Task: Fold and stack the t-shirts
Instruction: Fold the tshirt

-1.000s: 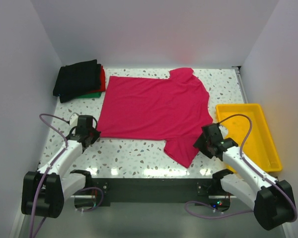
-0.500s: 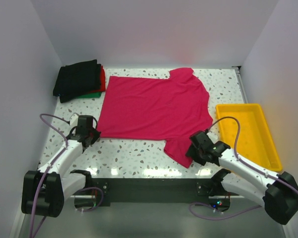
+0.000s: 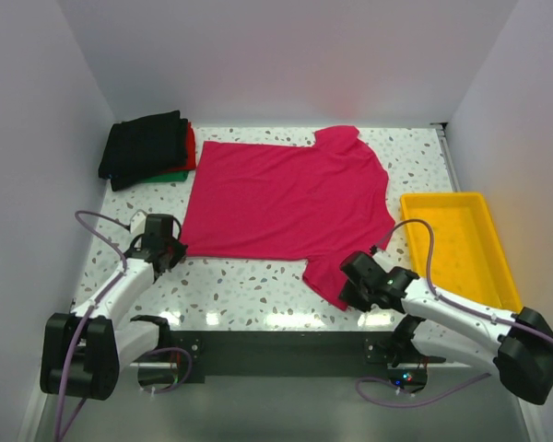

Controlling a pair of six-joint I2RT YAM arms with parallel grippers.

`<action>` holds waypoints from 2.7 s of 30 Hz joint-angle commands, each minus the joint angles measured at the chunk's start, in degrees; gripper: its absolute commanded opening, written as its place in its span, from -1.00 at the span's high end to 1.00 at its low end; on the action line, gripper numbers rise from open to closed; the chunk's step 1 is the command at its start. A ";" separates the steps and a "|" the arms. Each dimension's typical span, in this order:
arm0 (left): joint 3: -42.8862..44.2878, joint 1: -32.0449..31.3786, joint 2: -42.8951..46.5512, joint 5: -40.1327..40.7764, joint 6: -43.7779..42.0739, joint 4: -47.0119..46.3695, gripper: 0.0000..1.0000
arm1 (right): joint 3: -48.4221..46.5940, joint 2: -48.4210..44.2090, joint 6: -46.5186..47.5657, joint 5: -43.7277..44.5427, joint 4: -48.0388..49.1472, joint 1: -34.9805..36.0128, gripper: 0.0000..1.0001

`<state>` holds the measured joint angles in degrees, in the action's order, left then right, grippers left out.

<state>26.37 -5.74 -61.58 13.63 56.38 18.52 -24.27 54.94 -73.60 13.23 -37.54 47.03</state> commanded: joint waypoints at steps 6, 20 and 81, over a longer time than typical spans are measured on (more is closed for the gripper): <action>-0.71 0.55 0.32 3.24 -1.80 -0.60 1.00 | 0.72 -2.10 -3.39 4.16 -4.09 0.70 0.81; -1.67 0.55 11.03 7.46 0.39 9.42 1.00 | -5.78 -27.15 -0.40 2.15 -28.54 0.70 1.00; 28.21 3.10 -26.40 -1.15 -2.59 3.98 0.88 | -34.27 29.35 36.07 -16.49 9.50 -31.64 1.00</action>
<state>53.15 -3.27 -89.08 13.17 55.27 22.41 -59.29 87.26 -38.44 -2.09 -30.06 16.53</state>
